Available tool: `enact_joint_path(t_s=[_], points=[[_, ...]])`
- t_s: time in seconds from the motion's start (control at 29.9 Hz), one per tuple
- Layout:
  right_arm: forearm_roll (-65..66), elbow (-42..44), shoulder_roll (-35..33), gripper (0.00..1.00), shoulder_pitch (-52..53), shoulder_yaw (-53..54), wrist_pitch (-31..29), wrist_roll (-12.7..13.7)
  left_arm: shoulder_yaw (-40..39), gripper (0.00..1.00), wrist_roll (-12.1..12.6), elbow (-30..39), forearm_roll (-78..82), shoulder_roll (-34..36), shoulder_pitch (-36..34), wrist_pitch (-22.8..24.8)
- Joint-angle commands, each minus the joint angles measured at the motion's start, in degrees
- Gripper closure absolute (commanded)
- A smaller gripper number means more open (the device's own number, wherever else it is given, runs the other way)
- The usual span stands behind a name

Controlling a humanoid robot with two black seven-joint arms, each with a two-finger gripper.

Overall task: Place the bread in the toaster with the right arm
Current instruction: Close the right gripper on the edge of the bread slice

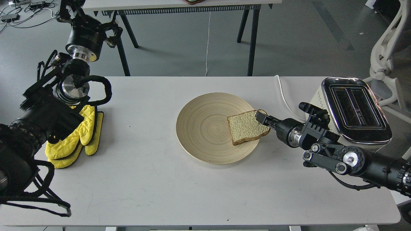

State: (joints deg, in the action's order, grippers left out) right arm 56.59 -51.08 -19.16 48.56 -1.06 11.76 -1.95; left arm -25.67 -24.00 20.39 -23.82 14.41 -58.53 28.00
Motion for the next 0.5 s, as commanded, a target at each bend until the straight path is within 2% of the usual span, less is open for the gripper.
enact_joint_path(t_s=[0.0, 0.2, 0.4, 0.47], points=[[-0.08, 0.01, 0.17, 0.44, -0.3, 0.0, 0.02, 0.02, -0.08, 0.0, 0.0, 0.0, 0.0, 0.0, 0.0, 0.0], [-0.08, 0.01, 0.17, 0.68, -0.39, 0.0, 0.02, 0.02, -0.08, 0.0, 0.0, 0.0, 0.0, 0.0, 0.0, 0.0], [-0.08, 0.1, 0.17, 0.73, -0.48, 0.0, -0.07, 0.02, -0.08, 0.0, 0.0, 0.0, 0.0, 0.0, 0.0, 0.0], [-0.08, 0.1, 0.17, 0.79, -0.48, 0.0, -0.07, 0.02, -0.08, 0.0, 0.09, 0.0, 0.0, 0.0, 0.0, 0.0]])
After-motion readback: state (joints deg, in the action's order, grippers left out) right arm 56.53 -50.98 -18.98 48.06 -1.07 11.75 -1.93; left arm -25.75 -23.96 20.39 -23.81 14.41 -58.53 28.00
